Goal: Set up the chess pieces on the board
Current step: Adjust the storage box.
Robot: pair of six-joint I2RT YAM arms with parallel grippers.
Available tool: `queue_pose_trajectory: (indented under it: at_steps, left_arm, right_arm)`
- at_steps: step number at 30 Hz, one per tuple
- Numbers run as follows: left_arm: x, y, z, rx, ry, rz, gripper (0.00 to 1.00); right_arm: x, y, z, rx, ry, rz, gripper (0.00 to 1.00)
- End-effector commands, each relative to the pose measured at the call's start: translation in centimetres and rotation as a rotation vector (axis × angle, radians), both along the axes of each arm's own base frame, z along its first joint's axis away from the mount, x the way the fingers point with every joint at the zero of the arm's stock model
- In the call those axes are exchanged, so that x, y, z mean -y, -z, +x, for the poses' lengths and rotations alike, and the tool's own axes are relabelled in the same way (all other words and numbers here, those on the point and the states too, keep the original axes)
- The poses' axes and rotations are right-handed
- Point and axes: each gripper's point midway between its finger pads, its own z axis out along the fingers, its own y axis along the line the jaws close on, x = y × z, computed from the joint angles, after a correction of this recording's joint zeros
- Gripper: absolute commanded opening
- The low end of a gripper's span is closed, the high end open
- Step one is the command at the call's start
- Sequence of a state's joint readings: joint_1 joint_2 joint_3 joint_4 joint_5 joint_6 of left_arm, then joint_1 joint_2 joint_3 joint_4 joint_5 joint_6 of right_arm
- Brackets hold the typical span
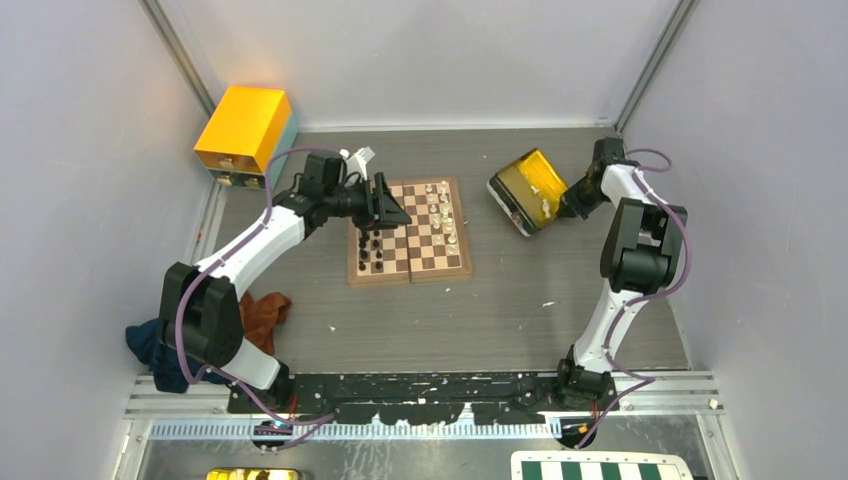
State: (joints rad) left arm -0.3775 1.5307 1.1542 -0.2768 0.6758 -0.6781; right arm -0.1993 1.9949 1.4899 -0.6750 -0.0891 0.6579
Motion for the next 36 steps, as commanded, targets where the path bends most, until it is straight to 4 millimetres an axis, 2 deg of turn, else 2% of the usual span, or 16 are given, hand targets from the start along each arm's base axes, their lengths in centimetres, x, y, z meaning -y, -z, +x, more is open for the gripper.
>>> queue_pose_trajectory:
  at_steps: [1,4,7,11,14,22,27,31,33,36]
  left_arm:
    - [0.3,-1.6,0.1,0.048,0.018,-0.048,0.56]
    - [0.3,-1.7,-0.2,0.049,0.022,-0.051,0.56]
    - [0.1,-1.5,-0.4,0.048,0.023,-0.047,0.56]
    - [0.1,-1.2,-0.6,0.041,0.023,-0.051,0.56]
    - [0.2,-1.0,-0.6,0.037,0.019,-0.059,0.56]
    - [0.5,-0.5,-0.6,0.024,0.021,-0.092,0.56]
    - [0.7,-0.8,-0.6,0.028,0.027,-0.112,0.56]
    - [1.0,-1.2,-0.5,0.03,0.034,-0.133,0.55]
    - [1.1,-1.2,-0.5,0.027,0.036,-0.144,0.56]
    - [1.3,-1.2,-0.6,0.021,0.036,-0.163,0.55]
  right_arm:
    - [-1.9,-3.3,1.3,0.117,0.123,0.171,0.01]
    - [-2.4,-3.5,1.2,0.129,0.168,0.213,0.01]
    - [-2.0,-3.2,0.8,0.11,0.171,0.183,0.01]
    - [-1.0,-2.9,0.1,0.098,0.17,0.11,0.01]
    - [0.1,-3.2,-0.6,0.051,0.116,-0.026,0.01]
    - [4.5,-5.8,-2.4,-0.064,-0.007,-0.313,0.01]
    - [6.1,-7.3,-3.4,-0.189,-0.128,-0.406,0.01]
    - [7.1,-8.5,-4.1,-0.237,-0.156,-0.474,0.01]
    - [7.4,-8.4,-4.4,-0.276,-0.175,-0.502,0.01]
    - [7.2,-7.1,-4.9,-0.369,-0.222,-0.519,0.01]
